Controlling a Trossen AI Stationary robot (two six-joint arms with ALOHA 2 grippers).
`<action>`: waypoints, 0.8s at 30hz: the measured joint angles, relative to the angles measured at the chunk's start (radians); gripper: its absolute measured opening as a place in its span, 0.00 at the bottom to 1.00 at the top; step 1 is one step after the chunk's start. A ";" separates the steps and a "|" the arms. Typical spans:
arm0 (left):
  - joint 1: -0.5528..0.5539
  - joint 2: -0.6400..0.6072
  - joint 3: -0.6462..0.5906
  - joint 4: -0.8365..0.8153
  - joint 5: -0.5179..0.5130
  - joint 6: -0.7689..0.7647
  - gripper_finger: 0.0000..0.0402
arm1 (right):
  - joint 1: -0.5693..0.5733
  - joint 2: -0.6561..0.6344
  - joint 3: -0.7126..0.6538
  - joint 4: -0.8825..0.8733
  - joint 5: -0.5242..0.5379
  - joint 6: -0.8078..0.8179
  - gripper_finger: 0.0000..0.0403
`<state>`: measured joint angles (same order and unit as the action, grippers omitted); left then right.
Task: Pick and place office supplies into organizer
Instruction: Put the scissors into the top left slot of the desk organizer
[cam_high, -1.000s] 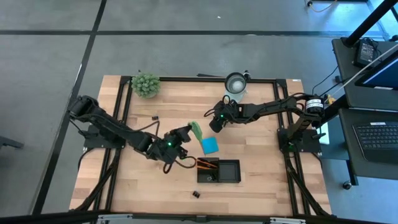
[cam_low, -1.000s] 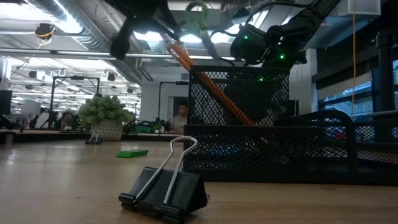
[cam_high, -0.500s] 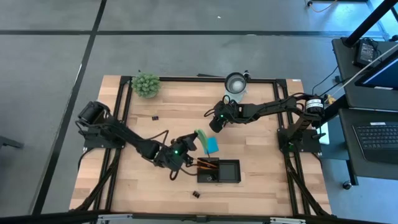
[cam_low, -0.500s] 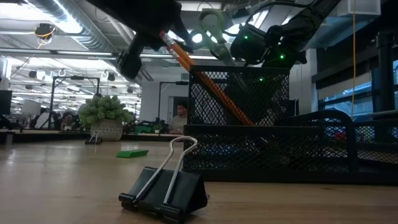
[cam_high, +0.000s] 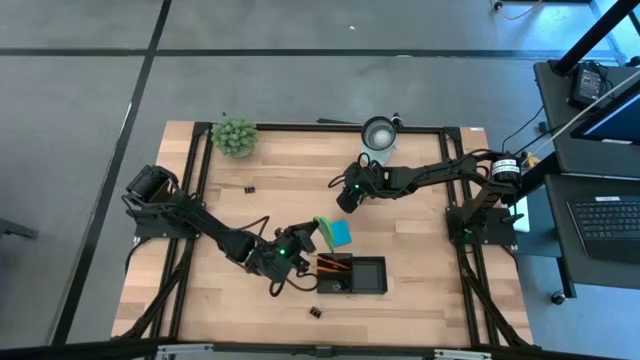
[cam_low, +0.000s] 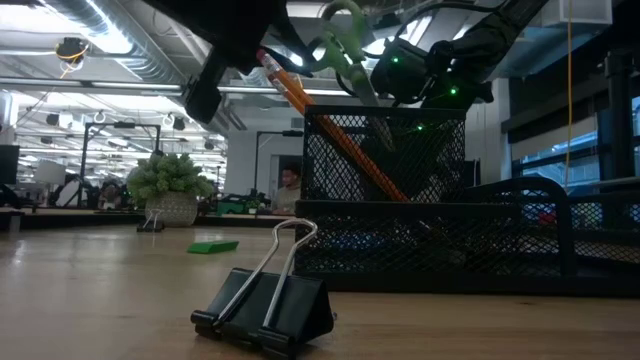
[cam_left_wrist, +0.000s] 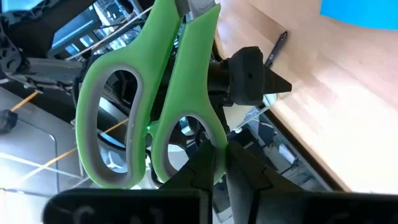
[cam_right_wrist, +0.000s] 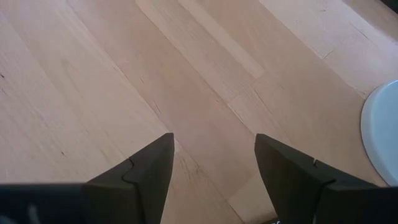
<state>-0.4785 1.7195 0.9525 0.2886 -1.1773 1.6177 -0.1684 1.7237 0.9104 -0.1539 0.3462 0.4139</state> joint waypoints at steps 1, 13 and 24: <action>0.002 0.000 0.000 0.000 0.000 0.015 0.04 | 0.000 0.000 0.000 0.000 0.000 0.000 0.57; 0.031 0.019 0.001 0.014 0.049 0.124 0.04 | 0.000 0.000 0.000 0.000 0.000 0.000 0.57; 0.025 0.119 0.003 0.160 0.035 0.141 0.04 | 0.000 0.000 0.000 0.002 0.001 0.000 0.57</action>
<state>-0.4530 1.8383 0.9550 0.4482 -1.1427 1.7588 -0.1682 1.7237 0.9104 -0.1516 0.3468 0.4141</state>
